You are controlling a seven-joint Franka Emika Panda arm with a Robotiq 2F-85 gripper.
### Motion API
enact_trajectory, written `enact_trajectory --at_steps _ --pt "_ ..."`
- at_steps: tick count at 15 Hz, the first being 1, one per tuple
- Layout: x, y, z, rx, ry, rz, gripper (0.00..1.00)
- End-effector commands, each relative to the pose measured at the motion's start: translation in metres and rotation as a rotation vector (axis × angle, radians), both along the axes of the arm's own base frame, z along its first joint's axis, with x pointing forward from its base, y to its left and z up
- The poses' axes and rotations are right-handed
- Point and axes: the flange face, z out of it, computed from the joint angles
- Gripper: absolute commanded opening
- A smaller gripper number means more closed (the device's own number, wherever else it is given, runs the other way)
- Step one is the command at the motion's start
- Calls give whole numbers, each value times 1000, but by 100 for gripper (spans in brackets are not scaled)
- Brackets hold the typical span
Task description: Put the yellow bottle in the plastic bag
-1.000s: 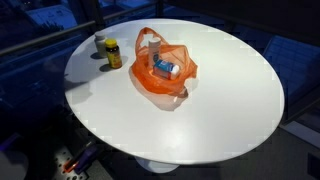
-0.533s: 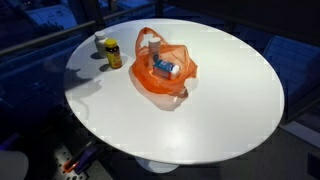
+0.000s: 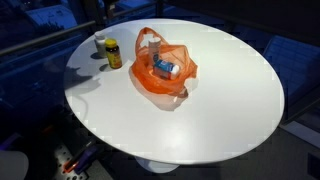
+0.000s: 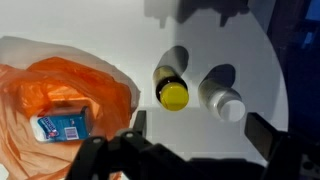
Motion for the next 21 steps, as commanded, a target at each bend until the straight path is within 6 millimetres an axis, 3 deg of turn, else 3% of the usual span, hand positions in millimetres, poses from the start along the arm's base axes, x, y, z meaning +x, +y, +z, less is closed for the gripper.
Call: enact_trajectory --at_steps 1,8,16,21 --pt "5 6 -7 -16 -6 17 100" --pt "18 19 -42 -34 2 47 100" --pt "18 21 -85 -101 46 92 100" --pt "16 21 -97 -122 72 113 86"
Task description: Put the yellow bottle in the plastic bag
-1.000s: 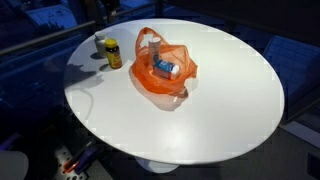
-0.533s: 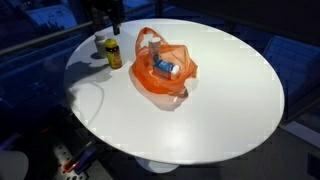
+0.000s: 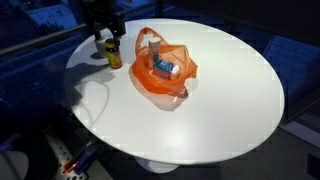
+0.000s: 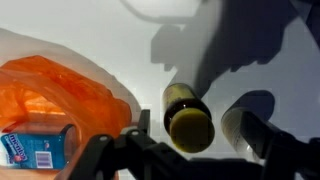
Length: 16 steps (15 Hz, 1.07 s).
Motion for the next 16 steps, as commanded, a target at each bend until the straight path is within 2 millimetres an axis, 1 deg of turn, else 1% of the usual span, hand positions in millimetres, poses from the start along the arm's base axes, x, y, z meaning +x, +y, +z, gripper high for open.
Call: enact_trajectory --at_steps 1,3,4,13,14,16 --pt "-1 2 -2 -23 -8 13 81" --pt "0 2 -3 -24 -9 16 74" --pt "0 2 -3 -25 -9 17 67" --pt "7 4 -4 -22 -42 36 75" --pt "7 5 -4 -22 -45 37 73" --pt "7 5 -3 -21 -47 39 52"
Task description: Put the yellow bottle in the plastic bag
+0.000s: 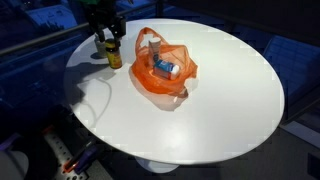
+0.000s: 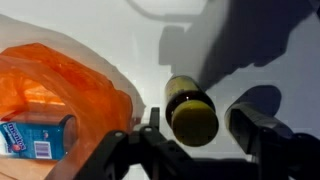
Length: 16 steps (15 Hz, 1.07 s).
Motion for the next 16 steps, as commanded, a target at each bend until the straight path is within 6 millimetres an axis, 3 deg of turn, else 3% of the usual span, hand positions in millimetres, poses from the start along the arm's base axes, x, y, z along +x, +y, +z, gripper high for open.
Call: enact_trajectory --at_steps 1,4,5,10,13,16 --pt "2 2 3 -8 -17 17 46" --pt "4 -1 14 -3 -24 11 22" --pt "6 -2 22 6 -28 6 19" --pt "17 -13 80 40 -81 -13 19" --pt "24 -29 115 41 -123 -45 19" --pt "32 -51 136 39 -141 -92 19"
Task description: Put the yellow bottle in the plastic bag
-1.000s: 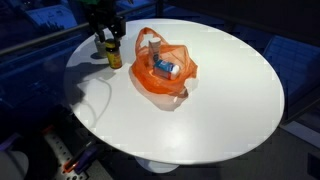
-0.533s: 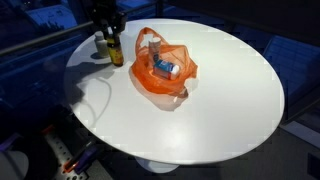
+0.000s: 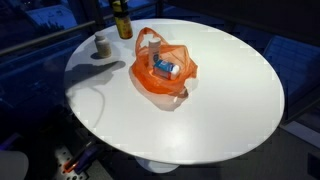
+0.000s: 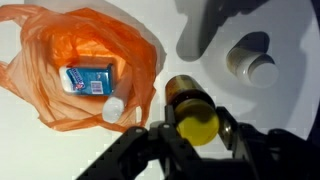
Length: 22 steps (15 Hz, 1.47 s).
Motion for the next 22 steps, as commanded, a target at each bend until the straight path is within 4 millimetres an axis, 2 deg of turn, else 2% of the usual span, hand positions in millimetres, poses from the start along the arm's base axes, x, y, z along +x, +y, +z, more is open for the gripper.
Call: enact_trajectory --at_steps 1,6,9,12,16,22 --pt "10 -29 26 13 -8 -47 19" --pt "19 -76 36 10 -12 -144 19" --pt "24 -103 31 7 -6 -194 19" --pt "26 -125 15 7 21 -236 19" --pt "26 -137 -11 18 63 -245 19" --pt "22 -132 -41 22 136 -225 19"
